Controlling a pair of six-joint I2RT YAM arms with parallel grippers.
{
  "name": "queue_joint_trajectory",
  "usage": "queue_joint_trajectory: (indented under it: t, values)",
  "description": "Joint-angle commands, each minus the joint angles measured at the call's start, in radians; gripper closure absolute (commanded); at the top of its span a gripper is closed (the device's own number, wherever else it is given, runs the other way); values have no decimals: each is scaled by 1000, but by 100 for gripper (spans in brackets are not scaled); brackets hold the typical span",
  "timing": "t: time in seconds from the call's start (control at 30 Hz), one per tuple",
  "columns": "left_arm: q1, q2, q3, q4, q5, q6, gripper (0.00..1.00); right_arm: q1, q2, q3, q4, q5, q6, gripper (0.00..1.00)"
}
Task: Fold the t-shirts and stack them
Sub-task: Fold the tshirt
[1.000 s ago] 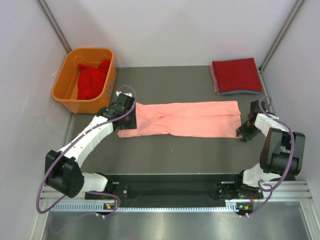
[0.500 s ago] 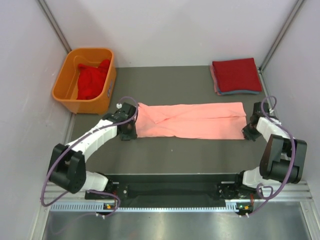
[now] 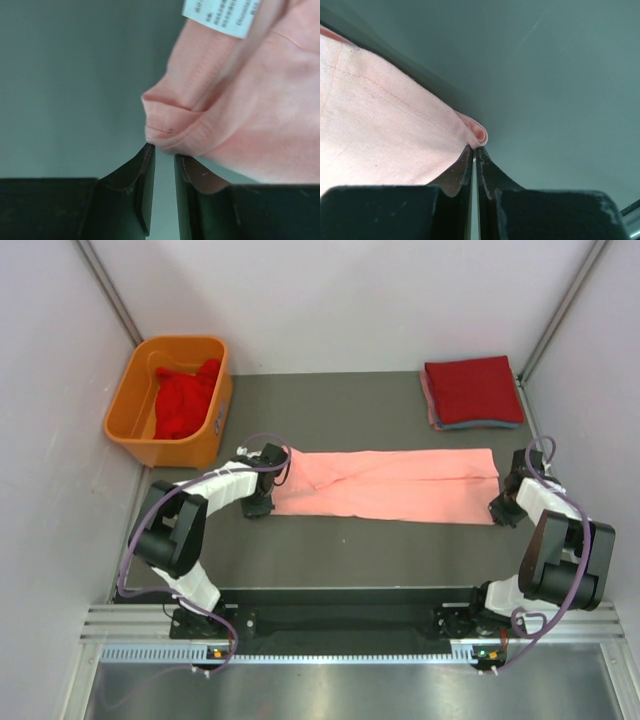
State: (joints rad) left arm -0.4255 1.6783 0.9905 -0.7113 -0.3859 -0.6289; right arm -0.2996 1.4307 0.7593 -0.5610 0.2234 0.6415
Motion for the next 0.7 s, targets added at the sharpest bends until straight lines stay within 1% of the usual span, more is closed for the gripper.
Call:
queue_joint_trajectory:
  t: [0.0,0.13,0.37,0.43,0.5,0.53,0.57,0.6,0.67]
  values:
    - [11,24,-3,-30,-116,-40,73,-16,-36,-9,18,27,-29,100]
    - [14,11,19,-53,-140,-37,73,-18,-33,-15,21,21,-35,100]
    - [16,-40,68,-158,-188,-35,72,-18,-39,-23,10,27,-40,100]
    - [14,-63,114,-204,-206,-25,71,-18,-41,-17,-6,27,-45,100]
    - [14,-81,154,-226,-196,-8,69,-18,-52,-9,-17,22,-48,93]
    - [14,-97,202,-221,-176,24,69,-18,-56,0,-28,19,-54,90]
    - [14,-101,227,-211,-138,46,68,-18,-64,6,-33,19,-57,84]
    - [16,-107,249,-195,-69,63,68,-18,-76,11,-37,17,-62,81]
    - [16,-108,315,-137,13,106,63,-18,-90,31,-53,13,-72,76]
